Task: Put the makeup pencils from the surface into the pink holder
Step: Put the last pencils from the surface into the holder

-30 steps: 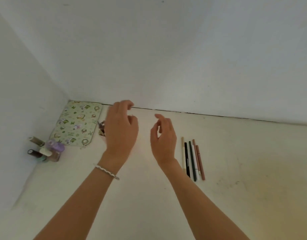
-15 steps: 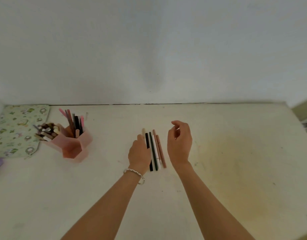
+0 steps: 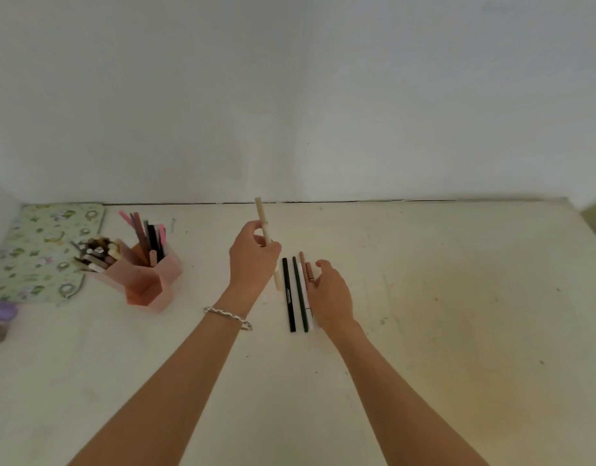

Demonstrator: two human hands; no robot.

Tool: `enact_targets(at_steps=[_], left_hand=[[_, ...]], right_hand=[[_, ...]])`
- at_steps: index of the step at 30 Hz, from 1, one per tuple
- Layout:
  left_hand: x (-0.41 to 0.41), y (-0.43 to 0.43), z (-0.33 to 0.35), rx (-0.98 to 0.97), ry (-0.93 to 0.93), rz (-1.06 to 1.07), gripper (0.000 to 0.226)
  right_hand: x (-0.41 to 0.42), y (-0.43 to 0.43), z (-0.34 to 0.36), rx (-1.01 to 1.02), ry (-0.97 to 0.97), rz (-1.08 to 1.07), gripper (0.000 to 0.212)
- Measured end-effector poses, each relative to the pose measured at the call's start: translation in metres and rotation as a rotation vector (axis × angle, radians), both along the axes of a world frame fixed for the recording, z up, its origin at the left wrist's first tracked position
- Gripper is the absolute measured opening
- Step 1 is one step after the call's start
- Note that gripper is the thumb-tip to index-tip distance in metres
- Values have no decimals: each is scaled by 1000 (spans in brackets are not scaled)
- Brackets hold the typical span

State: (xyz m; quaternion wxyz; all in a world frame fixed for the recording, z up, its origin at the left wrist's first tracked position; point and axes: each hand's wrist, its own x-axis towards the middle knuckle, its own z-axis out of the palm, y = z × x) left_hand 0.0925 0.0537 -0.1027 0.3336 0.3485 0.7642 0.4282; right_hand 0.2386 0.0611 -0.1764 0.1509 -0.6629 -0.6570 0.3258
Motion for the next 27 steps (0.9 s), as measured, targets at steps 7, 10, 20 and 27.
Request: enact_targets(at_steps=[7, 10, 20, 27], left_hand=[[-19, -17, 28, 158, -109, 89, 13], [-50, -23, 50, 326, 1, 98, 19], [-162, -51, 87, 395, 480, 181, 57], [-177, -62, 50, 76, 657, 74, 11]], right_hand=[[-7, 8, 11, -53, 113, -50, 45], [-13, 18, 34, 74, 275, -117, 49], [-83, 14, 96, 298, 661, -42, 54], [-131, -15, 109, 365, 756, -24, 45]])
